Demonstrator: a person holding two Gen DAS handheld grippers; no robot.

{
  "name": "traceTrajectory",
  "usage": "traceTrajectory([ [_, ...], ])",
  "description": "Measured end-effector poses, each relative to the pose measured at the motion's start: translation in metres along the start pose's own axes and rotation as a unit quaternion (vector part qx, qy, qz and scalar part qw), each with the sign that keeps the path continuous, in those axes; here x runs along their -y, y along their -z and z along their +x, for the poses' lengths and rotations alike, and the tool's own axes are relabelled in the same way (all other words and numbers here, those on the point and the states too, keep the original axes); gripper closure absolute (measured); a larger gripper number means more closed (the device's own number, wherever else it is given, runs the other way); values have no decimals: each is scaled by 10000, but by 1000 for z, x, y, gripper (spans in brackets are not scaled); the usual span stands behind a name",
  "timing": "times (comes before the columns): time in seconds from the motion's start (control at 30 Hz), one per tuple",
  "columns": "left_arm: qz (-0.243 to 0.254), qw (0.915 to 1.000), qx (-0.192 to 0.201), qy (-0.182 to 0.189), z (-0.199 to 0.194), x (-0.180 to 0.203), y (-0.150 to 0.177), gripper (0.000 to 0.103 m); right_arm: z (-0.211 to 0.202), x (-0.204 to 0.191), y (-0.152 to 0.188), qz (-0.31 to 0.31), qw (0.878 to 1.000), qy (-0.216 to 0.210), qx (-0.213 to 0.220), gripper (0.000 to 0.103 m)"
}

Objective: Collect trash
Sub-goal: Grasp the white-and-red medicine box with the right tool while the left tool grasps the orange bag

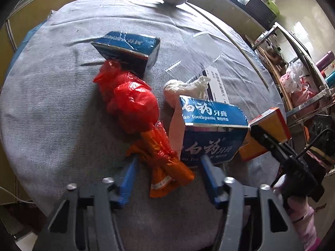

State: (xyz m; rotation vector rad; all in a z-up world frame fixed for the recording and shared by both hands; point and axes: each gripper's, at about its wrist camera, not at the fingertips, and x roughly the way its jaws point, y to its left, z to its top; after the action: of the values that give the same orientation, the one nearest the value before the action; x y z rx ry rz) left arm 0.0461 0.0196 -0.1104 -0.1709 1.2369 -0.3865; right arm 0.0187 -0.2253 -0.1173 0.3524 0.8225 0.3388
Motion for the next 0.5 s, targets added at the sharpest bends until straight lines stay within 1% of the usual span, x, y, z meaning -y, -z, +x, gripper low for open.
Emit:
traceTrajectory([
  [0.03,7,10000,-37,18,3,-1,0,54,-2,1,0,35,9999,-86,38,51],
  [0.07,-3,10000,-64,42,5,-2,0,55,-4,1,-1,66,9998,-151,56,51],
  [0.13,-30,9999,-66,69,8,-4,1,61,-7,0,0,72,9999,-39,81,51],
  [0.23,-16,10000,15,76,7,-8,3,64,-13,-1,2,114,9999,-45,108,51],
  [0.33,23,10000,58,38,3,-11,7,64,-21,-1,8,179,9998,-74,96,51],
  [0.5,85,9999,-2,-150,-7,-22,18,64,-35,-3,17,201,9998,-81,49,51],
])
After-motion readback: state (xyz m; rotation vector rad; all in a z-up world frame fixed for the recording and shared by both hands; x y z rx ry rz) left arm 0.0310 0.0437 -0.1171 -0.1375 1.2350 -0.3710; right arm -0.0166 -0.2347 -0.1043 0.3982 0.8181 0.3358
